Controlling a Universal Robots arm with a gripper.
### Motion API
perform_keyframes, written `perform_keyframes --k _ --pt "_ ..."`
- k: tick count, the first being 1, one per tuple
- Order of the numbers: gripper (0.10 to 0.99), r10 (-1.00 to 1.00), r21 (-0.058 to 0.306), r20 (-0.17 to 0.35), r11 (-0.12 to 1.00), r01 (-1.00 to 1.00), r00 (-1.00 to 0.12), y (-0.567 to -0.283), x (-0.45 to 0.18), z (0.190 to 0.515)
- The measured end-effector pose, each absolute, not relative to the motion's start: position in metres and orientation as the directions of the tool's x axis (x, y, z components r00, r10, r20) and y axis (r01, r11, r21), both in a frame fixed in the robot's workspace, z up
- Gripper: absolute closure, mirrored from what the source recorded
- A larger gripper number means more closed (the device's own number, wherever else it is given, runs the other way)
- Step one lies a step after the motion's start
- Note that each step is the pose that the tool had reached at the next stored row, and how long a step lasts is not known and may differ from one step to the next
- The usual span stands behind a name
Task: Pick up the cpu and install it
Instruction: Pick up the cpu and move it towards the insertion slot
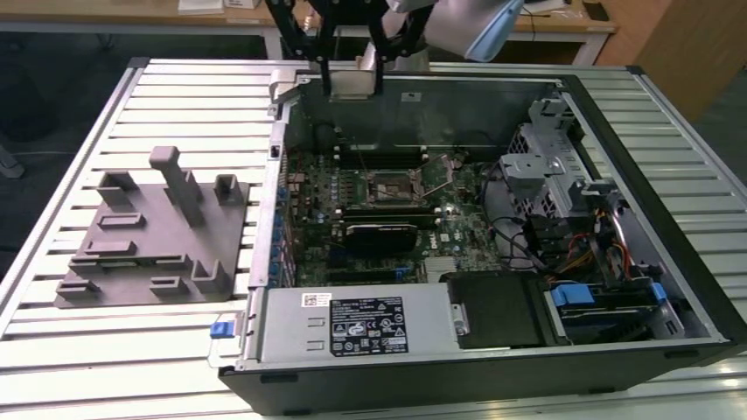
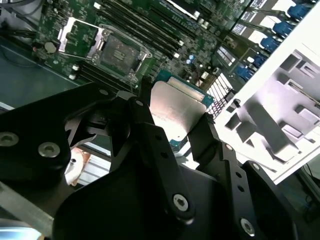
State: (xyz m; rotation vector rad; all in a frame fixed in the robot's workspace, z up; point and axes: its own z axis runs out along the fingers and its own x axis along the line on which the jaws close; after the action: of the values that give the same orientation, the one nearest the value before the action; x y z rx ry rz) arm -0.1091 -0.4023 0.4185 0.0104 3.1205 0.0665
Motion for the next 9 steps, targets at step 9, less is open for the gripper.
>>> perform_keyframes --k 9 --pt "0.541 0.007 0.042 -0.02 0.999 0.006 -1.0 -0.4 -0.09 0.417"
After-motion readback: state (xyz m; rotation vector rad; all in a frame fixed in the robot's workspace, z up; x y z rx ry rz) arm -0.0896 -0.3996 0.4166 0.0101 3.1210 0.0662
